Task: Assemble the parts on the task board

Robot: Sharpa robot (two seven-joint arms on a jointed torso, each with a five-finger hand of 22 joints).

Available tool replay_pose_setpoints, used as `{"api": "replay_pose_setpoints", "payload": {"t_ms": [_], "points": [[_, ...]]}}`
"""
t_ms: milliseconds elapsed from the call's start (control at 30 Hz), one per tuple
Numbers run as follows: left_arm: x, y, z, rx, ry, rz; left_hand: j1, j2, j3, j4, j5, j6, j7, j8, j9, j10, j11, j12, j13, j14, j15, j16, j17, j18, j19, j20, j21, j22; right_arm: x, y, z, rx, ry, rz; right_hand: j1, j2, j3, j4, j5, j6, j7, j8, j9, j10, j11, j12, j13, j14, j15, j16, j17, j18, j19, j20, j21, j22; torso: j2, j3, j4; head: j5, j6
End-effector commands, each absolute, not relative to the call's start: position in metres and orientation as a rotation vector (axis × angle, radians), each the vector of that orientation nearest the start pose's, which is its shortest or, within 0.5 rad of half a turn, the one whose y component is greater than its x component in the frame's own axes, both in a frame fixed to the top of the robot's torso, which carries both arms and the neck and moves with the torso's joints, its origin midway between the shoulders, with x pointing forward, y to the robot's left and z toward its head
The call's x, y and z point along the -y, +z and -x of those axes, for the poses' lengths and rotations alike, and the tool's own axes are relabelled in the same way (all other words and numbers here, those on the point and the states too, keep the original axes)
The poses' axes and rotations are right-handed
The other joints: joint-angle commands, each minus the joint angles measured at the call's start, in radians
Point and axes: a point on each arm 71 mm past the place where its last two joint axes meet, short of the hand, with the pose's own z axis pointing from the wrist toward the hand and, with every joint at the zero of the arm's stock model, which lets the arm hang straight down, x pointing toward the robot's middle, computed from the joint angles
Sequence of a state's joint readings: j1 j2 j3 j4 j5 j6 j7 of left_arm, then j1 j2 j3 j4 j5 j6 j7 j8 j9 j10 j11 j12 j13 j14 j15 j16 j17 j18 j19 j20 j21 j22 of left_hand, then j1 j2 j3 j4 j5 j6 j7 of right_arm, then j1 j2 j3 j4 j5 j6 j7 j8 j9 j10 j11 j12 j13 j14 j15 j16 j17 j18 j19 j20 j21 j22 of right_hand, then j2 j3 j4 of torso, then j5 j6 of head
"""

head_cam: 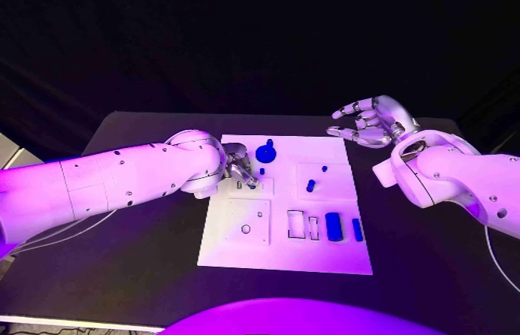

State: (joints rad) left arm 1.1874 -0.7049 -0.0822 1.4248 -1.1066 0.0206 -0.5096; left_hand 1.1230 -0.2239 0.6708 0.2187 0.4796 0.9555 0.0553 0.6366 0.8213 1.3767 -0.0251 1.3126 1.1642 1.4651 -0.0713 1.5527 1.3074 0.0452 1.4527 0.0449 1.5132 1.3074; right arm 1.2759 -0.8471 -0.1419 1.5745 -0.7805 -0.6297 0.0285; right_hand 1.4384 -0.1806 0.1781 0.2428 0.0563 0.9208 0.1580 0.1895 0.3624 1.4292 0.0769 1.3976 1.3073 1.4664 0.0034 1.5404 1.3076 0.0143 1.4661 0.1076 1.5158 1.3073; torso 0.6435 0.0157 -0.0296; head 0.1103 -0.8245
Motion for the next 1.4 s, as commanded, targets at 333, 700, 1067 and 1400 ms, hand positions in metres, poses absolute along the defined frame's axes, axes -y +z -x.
{"api": "replay_pose_setpoints", "payload": {"t_ms": [333,700,1067,1400], "points": [[-0.1743,-0.2558,-0.4829,-2.308,-0.419,0.182,-0.027,0.010,0.125,-0.157,-0.016,0.002,-0.016,-0.001,0.003,0.013,-0.005,0.005,0.008,0.098,-0.009,0.006,0.237,-0.010,0.005,-0.009,0.001,0.113,0.2039,-0.1728,-0.4823,-1.543,0.943,-0.485,-0.012,0.001,0.000,0.009,0.003,-0.007,-0.001,0.008,-0.001,-0.007,-0.003,-0.006,0.121,0.079,-0.002,-0.007,0.161,0.002,0.070,0.000,-0.006,0.227,0.000,-0.0005,0.0005,0.000,0.000],[-0.1756,-0.2566,-0.4840,-2.313,-0.412,0.180,-0.050,0.006,0.049,-0.129,-0.022,0.009,-0.024,-0.010,0.001,0.013,-0.010,0.003,0.013,0.098,-0.014,0.006,0.237,-0.010,0.005,-0.014,0.000,0.113,0.2041,-0.1728,-0.4821,-1.544,0.943,-0.485,-0.013,0.001,-0.001,0.010,0.003,-0.008,-0.001,0.008,-0.001,-0.007,-0.003,-0.006,0.121,0.079,-0.002,-0.007,0.161,0.002,0.069,0.000,-0.008,0.227,0.000,-0.0006,0.0005,-0.001,-0.002],[-0.1797,-0.2570,-0.4848,-2.313,-0.400,0.179,-0.063,-0.003,-0.018,-0.099,-0.026,0.020,-0.027,-0.021,-0.004,0.013,-0.013,0.003,0.019,0.098,-0.016,0.006,0.237,-0.010,0.006,-0.017,-0.002,0.113,0.2050,-0.1726,-0.4819,-1.541,0.941,-0.486,-0.018,0.001,-0.003,0.013,0.003,-0.008,-0.001,0.009,-0.001,-0.009,-0.003,-0.008,0.119,0.078,-0.002,-0.008,0.158,0.003,0.067,0.000,-0.011,0.225,0.000,-0.0013,0.0005,-0.001,-0.002],[-0.1828,-0.2568,-0.4852,-2.306,-0.389,0.176,-0.009,0.006,-0.037,-0.110,-0.016,0.021,-0.033,-0.033,-0.008,0.013,-0.018,0.003,0.025,0.099,-0.021,0.007,0.239,-0.010,0.007,-0.020,-0.002,0.115,0.2050,-0.1725,-0.4817,-1.540,0.942,-0.486,-0.020,0.001,-0.004,0.015,0.003,-0.009,-0.001,0.010,0.000,-0.009,-0.003,-0.008,0.119,0.078,-0.002,-0.008,0.158,0.003,0.067,0.000,-0.011,0.225,0.000,-0.0012,0.0009,0.000,-0.004]]}}
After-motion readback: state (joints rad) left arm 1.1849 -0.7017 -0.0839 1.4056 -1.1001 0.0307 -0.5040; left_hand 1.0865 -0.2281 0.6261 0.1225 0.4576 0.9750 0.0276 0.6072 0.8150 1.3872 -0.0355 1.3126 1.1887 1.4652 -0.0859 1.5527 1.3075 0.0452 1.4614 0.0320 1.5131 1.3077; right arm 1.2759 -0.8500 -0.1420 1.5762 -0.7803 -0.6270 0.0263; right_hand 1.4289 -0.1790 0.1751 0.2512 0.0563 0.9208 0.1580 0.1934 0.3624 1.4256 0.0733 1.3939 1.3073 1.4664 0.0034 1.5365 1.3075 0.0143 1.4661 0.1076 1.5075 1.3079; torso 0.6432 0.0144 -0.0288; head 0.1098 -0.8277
